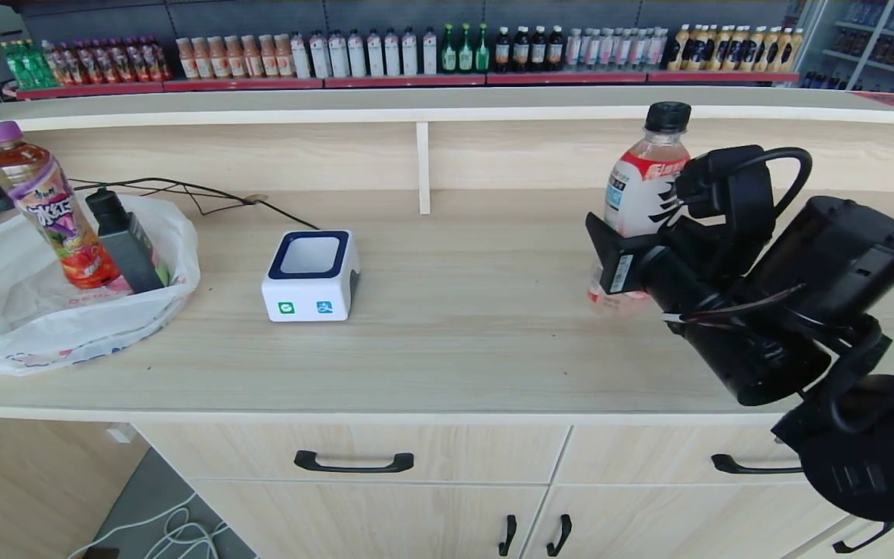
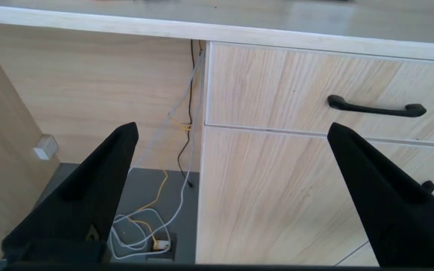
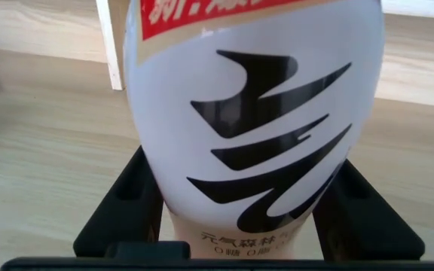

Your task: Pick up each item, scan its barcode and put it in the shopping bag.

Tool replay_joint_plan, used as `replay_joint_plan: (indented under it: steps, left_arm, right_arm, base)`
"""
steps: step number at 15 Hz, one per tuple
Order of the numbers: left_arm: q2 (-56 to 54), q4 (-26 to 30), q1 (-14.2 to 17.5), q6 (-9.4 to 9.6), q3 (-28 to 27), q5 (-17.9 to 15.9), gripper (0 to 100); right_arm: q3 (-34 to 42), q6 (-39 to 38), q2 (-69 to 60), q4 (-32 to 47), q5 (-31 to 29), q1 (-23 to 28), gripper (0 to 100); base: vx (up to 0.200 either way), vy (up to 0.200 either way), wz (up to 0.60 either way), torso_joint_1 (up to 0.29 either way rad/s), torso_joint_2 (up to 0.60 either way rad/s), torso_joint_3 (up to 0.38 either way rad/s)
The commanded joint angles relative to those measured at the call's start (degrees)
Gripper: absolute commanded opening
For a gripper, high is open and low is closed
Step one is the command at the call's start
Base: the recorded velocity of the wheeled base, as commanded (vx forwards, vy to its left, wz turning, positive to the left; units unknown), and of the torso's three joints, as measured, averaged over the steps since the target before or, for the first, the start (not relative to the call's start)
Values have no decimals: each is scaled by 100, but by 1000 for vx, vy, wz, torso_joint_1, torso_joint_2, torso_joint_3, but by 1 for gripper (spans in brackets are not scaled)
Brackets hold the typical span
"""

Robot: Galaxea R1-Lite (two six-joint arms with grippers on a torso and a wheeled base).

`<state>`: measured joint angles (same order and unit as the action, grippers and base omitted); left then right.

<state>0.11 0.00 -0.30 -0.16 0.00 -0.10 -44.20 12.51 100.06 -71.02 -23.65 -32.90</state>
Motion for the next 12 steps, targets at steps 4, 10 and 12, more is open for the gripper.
replay_joint_plan:
  steps: [4, 10, 12]
  left_arm:
    - [-2, 0, 13, -2, 0, 1, 100]
    - [-2, 0, 13, -2, 0, 1, 100]
    - [-2, 0, 13, -2, 0, 1, 100]
  right_arm:
    - [782, 261, -1208, 1, -333, -313, 0]
    - [957, 287, -1586, -8, -606, -709, 0]
    - [1089, 32, -1595, -8, -571, -718, 0]
  base:
    - [0, 0, 0, 0, 0, 0]
    - [0, 0, 0, 0, 0, 0]
    - [0, 0, 0, 0, 0, 0]
